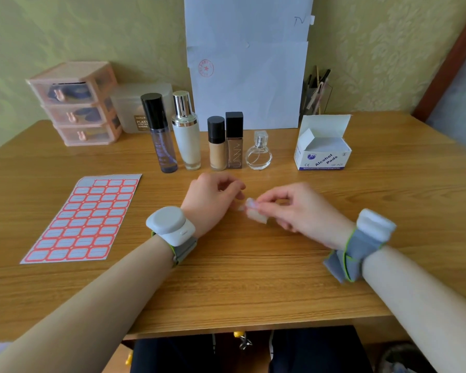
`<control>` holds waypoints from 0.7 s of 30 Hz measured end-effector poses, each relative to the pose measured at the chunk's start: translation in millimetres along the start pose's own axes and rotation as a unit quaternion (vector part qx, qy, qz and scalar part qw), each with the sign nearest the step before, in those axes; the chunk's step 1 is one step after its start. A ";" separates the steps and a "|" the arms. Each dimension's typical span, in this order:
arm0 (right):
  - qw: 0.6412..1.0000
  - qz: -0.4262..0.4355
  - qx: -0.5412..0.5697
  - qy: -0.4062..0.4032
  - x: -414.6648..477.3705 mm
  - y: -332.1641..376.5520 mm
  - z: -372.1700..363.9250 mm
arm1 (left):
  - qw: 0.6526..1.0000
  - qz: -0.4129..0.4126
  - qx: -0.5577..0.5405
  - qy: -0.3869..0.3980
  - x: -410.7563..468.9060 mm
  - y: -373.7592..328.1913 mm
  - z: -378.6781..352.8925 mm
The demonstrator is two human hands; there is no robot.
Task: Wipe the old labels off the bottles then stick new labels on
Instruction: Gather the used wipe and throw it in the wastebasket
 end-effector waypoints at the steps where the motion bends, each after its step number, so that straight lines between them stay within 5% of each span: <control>1: 0.997 -0.044 0.066 0.004 1.7 -9.0 2.0 | 1.000 0.005 -0.013 0.006 -1.1 0.1 0.3; 5: 0.978 -0.087 0.183 0.041 3.4 -18.0 0.3 | 0.995 0.038 -0.068 0.065 -8.1 -1.2 -7.9; 12: 0.976 -0.067 0.208 0.009 4.4 -11.0 5.8 | 0.960 0.125 -0.229 0.102 -18.6 -2.7 -18.8; 21: 0.970 -0.055 0.236 -0.034 9.3 -7.5 5.0 | 0.971 0.099 -0.210 0.057 -12.8 -1.5 -15.8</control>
Point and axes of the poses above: each hand's wrist, its own x-axis towards the middle knuckle, its own z-axis out of the back of the hand, y = z × x, the point moved 7 cm from there along x, towards the middle knuckle, and after that the axes turned 15 degrees about -x, right-handed, at the moved point
